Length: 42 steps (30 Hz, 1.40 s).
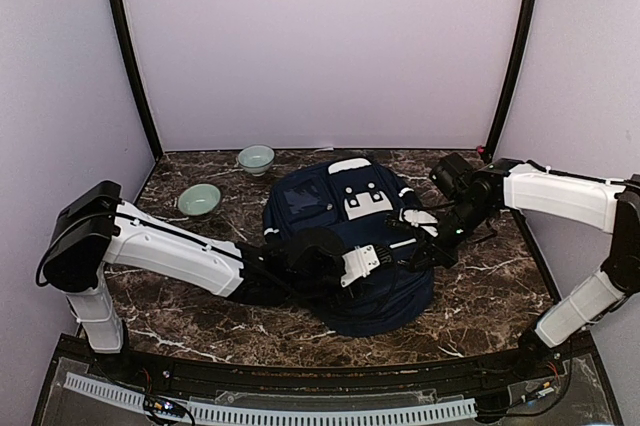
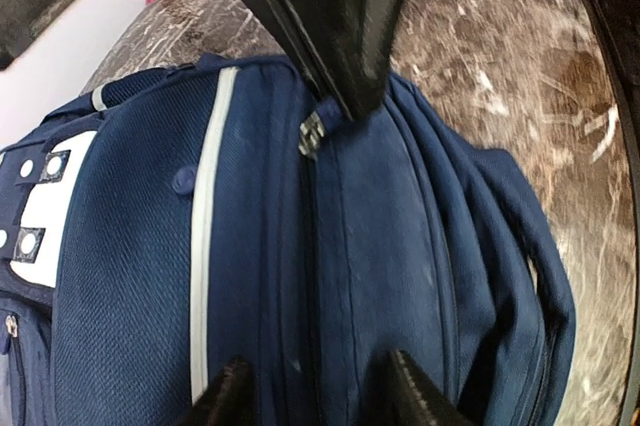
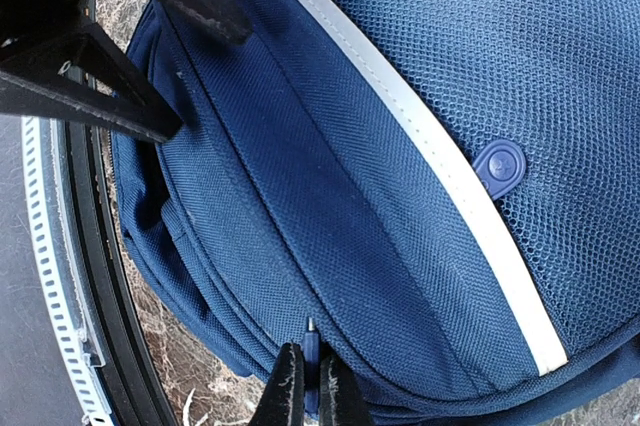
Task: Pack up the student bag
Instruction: Hold the upper front pocket of the student bag, then zip the upper front pocket of the student bag.
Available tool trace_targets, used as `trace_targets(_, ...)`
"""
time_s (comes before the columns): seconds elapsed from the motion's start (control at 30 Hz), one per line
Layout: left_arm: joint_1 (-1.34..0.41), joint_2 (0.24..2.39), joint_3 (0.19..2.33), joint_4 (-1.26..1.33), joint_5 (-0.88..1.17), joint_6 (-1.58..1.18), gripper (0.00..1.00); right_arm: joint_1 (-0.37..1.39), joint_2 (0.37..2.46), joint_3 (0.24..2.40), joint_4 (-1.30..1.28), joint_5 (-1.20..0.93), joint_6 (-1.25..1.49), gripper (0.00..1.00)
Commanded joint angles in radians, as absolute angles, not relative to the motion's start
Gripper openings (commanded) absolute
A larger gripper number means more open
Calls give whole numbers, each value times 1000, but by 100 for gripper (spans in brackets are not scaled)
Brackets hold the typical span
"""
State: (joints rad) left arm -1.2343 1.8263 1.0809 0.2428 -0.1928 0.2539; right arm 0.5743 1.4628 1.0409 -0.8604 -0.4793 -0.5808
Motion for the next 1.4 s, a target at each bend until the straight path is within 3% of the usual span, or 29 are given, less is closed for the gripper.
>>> trace_targets(0.0, -1235, 1845, 1136, 290, -203, 252, 40, 581, 1435, 1040, -779, -499, -573, 0)
trace_targets(0.3, -1235, 1857, 1147, 234, -214, 251, 0, 532, 1422, 1032, -876, -445, -633, 0)
trace_targets(0.67, -1234, 1773, 1040, 196, -135, 284, 0, 354, 1445, 1024, -928, -383, -757, 0)
trace_targets(1.37, -1238, 1721, 1000, 166, -54, 394, 0, 326, 1644, 1267, -742, -308, -606, 0)
